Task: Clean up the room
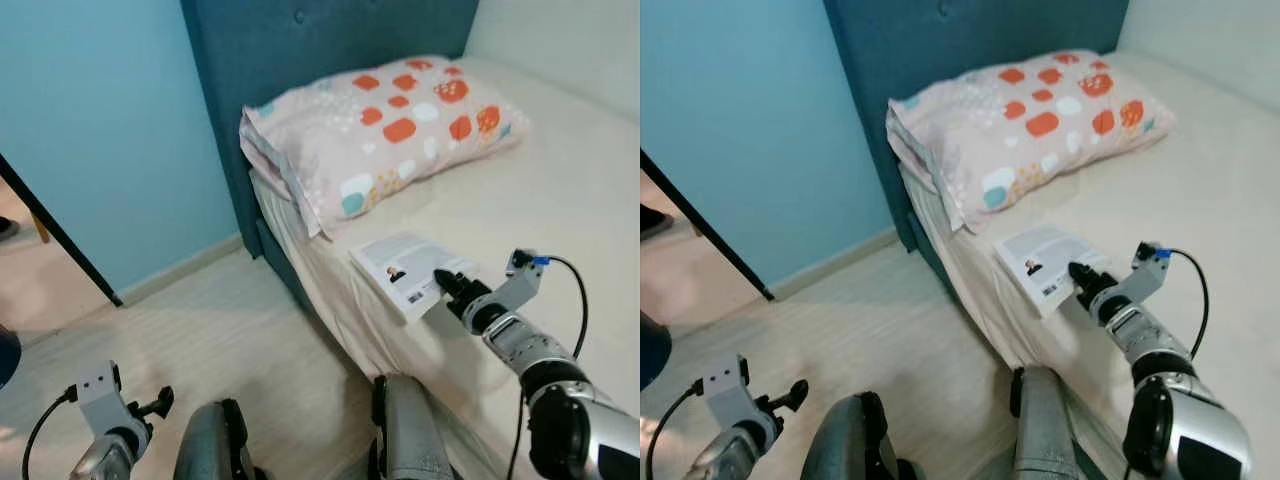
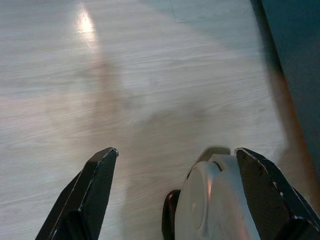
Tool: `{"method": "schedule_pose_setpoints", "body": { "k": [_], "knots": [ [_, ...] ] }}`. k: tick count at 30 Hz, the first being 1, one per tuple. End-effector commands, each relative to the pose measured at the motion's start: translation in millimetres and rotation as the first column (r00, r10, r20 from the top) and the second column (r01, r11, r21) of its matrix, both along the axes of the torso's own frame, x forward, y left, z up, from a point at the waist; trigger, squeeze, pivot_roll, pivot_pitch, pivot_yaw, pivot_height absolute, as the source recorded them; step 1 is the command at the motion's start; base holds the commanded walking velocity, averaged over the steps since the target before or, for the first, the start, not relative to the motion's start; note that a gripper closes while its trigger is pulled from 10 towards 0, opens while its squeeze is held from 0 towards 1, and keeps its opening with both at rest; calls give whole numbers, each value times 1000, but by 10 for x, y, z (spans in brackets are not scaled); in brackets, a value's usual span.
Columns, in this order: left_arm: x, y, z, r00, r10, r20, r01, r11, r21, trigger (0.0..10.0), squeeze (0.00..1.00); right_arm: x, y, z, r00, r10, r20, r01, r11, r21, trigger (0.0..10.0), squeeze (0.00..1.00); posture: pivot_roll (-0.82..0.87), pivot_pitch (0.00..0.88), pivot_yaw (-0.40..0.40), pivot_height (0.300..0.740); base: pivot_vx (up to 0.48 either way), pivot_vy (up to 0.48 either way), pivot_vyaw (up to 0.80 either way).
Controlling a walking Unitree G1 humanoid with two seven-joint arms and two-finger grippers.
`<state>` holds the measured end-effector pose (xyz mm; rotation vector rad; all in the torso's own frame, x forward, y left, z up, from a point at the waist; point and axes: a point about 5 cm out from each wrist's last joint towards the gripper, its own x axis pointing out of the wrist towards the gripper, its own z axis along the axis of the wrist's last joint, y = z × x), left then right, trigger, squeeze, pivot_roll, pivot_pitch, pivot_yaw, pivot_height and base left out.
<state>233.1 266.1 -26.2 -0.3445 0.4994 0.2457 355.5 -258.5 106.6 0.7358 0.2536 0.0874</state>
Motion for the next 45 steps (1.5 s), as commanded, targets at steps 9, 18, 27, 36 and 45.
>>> {"method": "schedule_pose_setpoints", "body": {
  "k": [9,18,27,36,45],
  "knots": [
    [-195,142,-44,1000,-7,-14,7,1000,22,10000,0,-57,-176,28,996,45,-73,-53,992,-116,10000,0,23,386,12,565,0,0,0],
    [-348,241,-32,1000,-26,-3,26,998,50,10000,0,-35,-266,150,997,53,-50,-60,986,-158,10000,0,49,447,13,565,0,0,0],
    [-401,251,-34,1000,-32,-2,32,998,54,10000,0,-6,-278,223,999,48,-22,-51,988,-148,10000,0,62,472,12,565,0,0,0],
    [-419,214,-19,999,-40,7,39,998,55,10000,0,85,-273,378,999,-8,51,15,991,-135,10000,1000,63,469,5,565,0,0,0],
    [-360,148,-31,999,-35,7,35,999,41,10000,0,73,-340,395,997,-56,57,63,988,-138,10000,1000,48,433,-1,565,0,0,0]
  ]
}}
